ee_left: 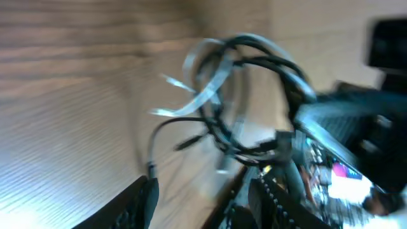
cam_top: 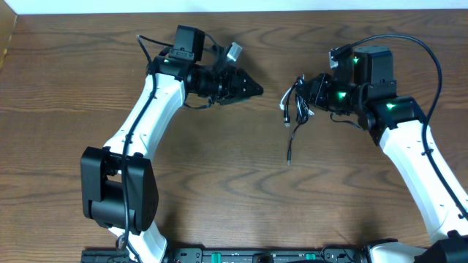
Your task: Untangle cables
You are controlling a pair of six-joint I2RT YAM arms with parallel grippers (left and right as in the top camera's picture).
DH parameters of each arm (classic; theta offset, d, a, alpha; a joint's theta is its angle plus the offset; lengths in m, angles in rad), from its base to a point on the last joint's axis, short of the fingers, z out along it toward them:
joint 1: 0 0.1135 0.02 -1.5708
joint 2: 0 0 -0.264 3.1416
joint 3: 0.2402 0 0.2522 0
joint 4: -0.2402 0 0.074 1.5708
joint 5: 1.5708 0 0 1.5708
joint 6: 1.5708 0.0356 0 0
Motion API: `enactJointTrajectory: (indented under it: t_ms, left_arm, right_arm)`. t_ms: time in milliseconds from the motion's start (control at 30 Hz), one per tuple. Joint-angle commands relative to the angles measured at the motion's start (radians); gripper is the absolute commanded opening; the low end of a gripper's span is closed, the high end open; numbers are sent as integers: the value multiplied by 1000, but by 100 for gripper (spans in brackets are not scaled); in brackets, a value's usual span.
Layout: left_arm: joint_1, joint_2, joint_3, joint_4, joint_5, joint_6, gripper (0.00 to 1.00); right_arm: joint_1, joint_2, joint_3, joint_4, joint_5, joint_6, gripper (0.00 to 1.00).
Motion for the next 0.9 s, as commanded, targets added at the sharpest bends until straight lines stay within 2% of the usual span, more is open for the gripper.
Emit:
enactJointTrajectory:
  t_ms: [0, 67, 167, 333, 533, 867]
  left_arm:
    - [-62, 11, -1, 15, 231, 167, 50]
    - [-80, 9, -1, 38, 315, 214, 50]
    - [-87, -3, -1, 110, 371, 217, 51]
    - [-111, -36, -1, 231, 366, 217, 51]
    - [-128, -36, -1, 258, 275, 217, 51]
    - [-169, -36, -1, 384, 271, 156, 51]
  right_arm:
    - [16, -12, 8, 10, 43, 79, 1]
    - [10, -12, 8, 18, 25, 96, 1]
    - [-3, -11, 8, 35, 7, 161, 1]
    - [-3, 1, 8, 97, -11, 254, 1]
    - [-4, 1, 8, 231, -144, 330, 1]
    - [0, 1, 8, 244, -163, 368, 1]
